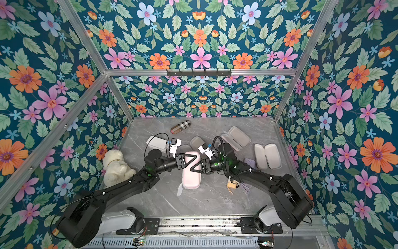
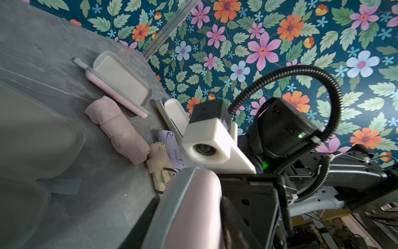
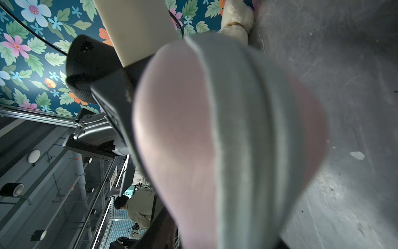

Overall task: Put umbrellas into zippered umbrella sleeves
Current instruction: Adjust the umbrella sleeve, then zip the zipper on the umbrella sleeve.

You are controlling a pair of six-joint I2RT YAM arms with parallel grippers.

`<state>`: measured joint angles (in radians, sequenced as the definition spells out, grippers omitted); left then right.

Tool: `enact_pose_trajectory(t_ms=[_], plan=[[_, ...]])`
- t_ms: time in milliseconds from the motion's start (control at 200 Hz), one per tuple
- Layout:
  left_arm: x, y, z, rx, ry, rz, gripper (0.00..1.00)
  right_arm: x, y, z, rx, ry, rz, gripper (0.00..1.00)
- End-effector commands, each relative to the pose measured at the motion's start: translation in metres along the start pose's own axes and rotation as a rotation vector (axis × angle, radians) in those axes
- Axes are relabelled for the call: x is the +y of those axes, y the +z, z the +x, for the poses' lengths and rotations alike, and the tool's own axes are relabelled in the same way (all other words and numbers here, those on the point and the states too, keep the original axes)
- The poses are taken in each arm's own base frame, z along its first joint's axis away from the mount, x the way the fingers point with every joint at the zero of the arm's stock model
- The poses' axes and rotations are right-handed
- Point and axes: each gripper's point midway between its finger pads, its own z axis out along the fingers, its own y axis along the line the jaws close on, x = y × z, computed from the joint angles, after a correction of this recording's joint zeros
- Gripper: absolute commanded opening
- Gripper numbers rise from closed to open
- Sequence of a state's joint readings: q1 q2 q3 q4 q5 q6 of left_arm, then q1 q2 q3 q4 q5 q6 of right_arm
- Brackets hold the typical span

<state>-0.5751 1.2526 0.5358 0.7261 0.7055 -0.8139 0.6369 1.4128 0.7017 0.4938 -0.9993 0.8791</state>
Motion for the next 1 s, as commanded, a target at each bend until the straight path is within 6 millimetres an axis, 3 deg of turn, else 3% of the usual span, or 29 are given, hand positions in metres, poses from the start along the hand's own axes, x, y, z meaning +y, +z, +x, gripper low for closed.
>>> enact_pose_trajectory(t_ms=[0,95,150,215,275,360,500,725,995], plan=[[0.007,-0.005,-0.021,-0.077,0.046,-0.036,0.27,0.017,-0.009,0.006,-0.004,-0.11,-0.064,0.58],[0.007,-0.012,-0.029,-0.095,0.073,-0.05,0.23,-0.006,-0.023,0.013,-0.061,-0.12,0.041,0.59],[0.007,-0.015,-0.034,-0.104,0.094,-0.061,0.21,-0.031,-0.03,0.021,-0.086,-0.163,0.185,0.58],[0.007,-0.016,-0.039,-0.11,0.123,-0.077,0.2,-0.056,-0.04,0.02,-0.155,-0.262,0.382,0.54],[0.005,-0.016,-0.043,-0.115,0.142,-0.084,0.19,-0.067,-0.044,0.021,-0.197,-0.392,0.513,0.52],[0.001,-0.015,-0.049,-0.125,0.157,-0.082,0.18,-0.065,-0.043,0.018,-0.254,-0.568,0.642,0.48],[-0.005,-0.015,-0.057,-0.145,0.161,-0.076,0.17,-0.058,-0.037,0.005,-0.315,-0.69,0.743,0.45],[-0.006,-0.014,-0.058,-0.154,0.148,-0.057,0.16,-0.048,-0.011,-0.001,-0.304,-0.803,0.731,0.39],[-0.004,-0.014,-0.057,-0.157,0.144,-0.062,0.15,-0.04,0.005,-0.006,-0.304,-0.896,0.728,0.32]])
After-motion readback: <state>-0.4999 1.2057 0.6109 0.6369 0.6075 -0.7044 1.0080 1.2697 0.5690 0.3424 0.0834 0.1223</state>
